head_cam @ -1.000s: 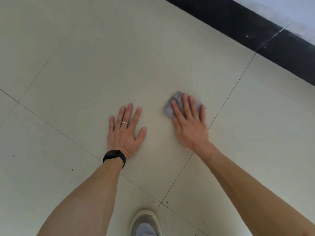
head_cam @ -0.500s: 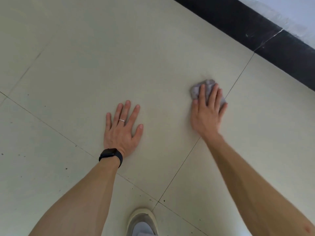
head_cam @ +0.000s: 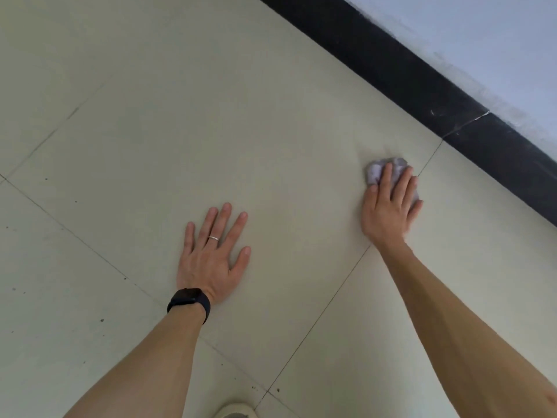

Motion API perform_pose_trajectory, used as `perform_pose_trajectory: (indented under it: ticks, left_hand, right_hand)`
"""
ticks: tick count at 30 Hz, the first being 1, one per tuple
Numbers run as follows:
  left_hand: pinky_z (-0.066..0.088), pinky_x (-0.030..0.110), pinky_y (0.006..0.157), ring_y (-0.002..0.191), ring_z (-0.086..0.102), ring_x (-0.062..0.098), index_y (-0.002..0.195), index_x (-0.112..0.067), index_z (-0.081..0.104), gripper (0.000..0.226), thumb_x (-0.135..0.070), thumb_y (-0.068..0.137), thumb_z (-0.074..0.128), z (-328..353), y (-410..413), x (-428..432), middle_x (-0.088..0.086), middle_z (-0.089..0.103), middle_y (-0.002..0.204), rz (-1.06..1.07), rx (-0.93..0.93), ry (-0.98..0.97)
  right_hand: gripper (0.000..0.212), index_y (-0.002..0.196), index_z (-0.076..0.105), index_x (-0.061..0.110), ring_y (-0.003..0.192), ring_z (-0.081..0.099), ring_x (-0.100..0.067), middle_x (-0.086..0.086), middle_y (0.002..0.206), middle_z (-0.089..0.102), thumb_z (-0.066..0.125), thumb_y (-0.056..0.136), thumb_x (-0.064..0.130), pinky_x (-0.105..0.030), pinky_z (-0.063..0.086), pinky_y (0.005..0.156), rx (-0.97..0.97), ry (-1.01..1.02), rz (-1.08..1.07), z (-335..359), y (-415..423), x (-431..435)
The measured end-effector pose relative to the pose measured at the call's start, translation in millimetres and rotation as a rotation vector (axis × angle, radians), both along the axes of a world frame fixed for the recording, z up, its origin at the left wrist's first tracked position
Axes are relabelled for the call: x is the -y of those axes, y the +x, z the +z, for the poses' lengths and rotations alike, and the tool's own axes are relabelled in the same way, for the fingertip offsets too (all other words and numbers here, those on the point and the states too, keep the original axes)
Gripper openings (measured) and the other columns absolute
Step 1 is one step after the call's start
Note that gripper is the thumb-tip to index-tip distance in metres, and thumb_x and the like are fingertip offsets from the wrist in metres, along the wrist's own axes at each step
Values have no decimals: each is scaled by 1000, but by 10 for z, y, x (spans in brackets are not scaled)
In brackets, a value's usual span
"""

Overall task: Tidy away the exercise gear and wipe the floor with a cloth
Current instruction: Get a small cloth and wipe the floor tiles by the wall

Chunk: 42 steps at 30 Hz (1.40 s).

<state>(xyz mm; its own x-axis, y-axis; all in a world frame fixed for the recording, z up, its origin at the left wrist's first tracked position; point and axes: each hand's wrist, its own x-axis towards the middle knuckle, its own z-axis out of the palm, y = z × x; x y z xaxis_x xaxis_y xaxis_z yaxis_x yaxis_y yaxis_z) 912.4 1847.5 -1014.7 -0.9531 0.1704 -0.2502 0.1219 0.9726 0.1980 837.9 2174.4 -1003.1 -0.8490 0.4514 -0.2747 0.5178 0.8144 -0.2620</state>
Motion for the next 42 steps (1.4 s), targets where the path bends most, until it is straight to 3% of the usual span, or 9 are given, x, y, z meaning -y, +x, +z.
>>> perform_pose_trajectory:
  ticks: [3,8,11,16,18,25,31,37,42]
  left_hand:
    - [-2,47,123,153,-7,10,157,-43,0,65,-57,98,23,8,3,12,-13,-10,166,-4,19,0]
    - [-2,48,123,154,-3,14,158,-40,1,65,-57,98,20,-12,-7,14,-11,-8,167,-18,23,-11]
    - [1,49,122,154,-4,14,158,-40,0,65,-57,98,20,-50,1,21,-11,-8,167,-26,14,-17]
    - [4,50,122,154,0,16,159,-38,5,66,-56,98,24,-55,-4,19,-9,-1,168,-33,-24,-15]
    - [3,50,122,154,1,16,159,-38,5,66,-56,98,24,-49,-11,34,-8,0,168,-43,-19,-25]
    - [4,50,121,154,2,17,159,-37,6,68,-56,97,25,-15,-23,26,-8,0,168,-41,5,-14]
    - [1,50,122,154,-4,15,159,-38,1,67,-57,98,22,-25,-16,26,-10,-6,167,-34,-4,-11]
    - [6,52,122,154,0,16,158,-38,3,68,-58,97,26,4,-33,21,-9,-3,168,-35,24,15]
    - [0,49,122,154,-6,14,158,-40,-1,67,-58,98,24,-15,-12,29,-10,-7,167,-28,10,13]
  right_hand:
    - [57,160,-1,33,154,-16,-22,-4,168,-15,16,107,44,-58,-6,122,35,-15,-40,41,-68,172]
    - [55,160,9,34,156,-4,-18,1,169,-2,17,107,44,-51,3,125,-14,112,795,-14,314,273]
    - [55,158,-7,39,153,-17,-14,4,168,-15,11,107,47,-49,-5,125,55,108,480,17,-309,-125]
    - [57,160,-6,29,153,-18,-23,-5,167,-17,12,107,42,-56,-12,120,31,-4,-165,19,-1238,-50]
    - [58,160,-8,28,153,-19,-22,-4,167,-19,11,107,43,-54,-15,120,35,-11,-81,29,-1308,177]
    - [56,160,3,34,154,-14,-16,3,169,-8,12,106,45,-50,-3,124,47,82,902,-23,-279,685]
    - [57,159,-7,37,154,-16,-15,1,168,-15,15,107,45,-55,-5,123,50,47,376,-44,-866,842]
    - [56,160,5,37,156,-5,-17,1,169,-2,14,106,47,-53,3,123,-2,86,893,-60,152,1257]
    - [55,156,-10,43,150,-21,-7,5,167,-16,13,106,48,-53,-2,124,68,47,524,-64,-467,984]
